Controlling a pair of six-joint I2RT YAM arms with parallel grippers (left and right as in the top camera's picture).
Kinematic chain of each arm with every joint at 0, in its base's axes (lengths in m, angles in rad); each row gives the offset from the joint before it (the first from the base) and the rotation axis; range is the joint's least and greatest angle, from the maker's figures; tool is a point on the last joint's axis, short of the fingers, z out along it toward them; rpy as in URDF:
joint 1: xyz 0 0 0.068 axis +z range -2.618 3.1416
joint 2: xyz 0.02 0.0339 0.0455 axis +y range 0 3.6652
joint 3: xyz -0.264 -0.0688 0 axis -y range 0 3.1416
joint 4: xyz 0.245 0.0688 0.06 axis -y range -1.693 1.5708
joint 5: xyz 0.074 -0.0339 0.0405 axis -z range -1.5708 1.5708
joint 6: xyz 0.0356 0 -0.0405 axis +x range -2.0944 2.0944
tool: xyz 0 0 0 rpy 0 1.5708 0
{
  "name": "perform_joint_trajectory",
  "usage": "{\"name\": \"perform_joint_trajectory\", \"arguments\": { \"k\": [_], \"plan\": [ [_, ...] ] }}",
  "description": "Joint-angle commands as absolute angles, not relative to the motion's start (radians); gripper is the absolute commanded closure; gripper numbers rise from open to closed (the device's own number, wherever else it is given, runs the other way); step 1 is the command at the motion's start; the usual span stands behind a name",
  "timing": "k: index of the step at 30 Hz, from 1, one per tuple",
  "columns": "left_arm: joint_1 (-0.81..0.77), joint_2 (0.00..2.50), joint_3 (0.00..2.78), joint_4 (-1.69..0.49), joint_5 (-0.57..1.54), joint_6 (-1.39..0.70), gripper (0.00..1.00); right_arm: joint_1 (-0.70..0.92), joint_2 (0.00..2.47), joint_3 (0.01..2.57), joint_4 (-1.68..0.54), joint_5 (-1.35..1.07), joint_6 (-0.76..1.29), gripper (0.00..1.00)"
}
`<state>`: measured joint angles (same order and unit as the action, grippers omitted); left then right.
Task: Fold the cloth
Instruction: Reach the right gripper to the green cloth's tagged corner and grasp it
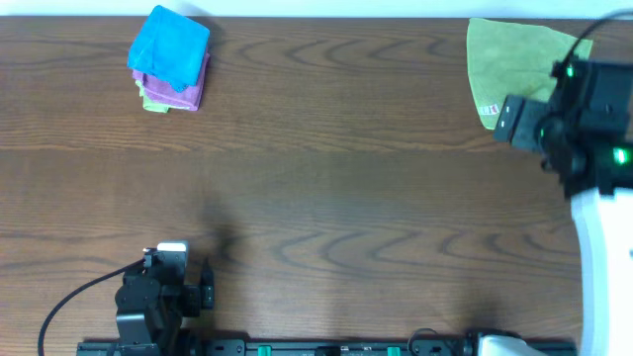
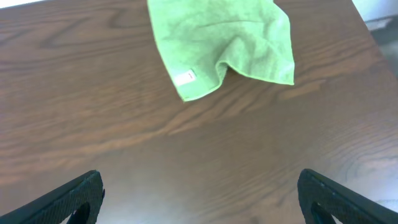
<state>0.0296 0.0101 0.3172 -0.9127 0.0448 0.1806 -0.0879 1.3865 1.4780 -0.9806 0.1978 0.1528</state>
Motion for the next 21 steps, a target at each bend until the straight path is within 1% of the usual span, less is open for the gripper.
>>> {"name": "perform_joint_trajectory", "arguments": {
  "k": [1,8,16,21],
  "plan": [
    [0.025,0.004,0.314,-0.924,0.034,0.187,0.05,-0.121,1.491,1.534,-0.97,0.24,0.188,0.01],
    [0.025,0.004,0.314,-0.924,0.034,0.187,0.05,-0.171,1.673,1.543,-0.862,0.237,0.206,0.01],
    [0.025,0.004,0.314,-0.924,0.034,0.187,0.05,-0.173,1.807,1.542,-0.739,0.251,0.198,0.01],
    [0.025,0.004,0.314,-0.924,0.034,0.187,0.05,-0.174,1.921,1.542,-0.614,0.187,0.141,0.01]
  ]
}}
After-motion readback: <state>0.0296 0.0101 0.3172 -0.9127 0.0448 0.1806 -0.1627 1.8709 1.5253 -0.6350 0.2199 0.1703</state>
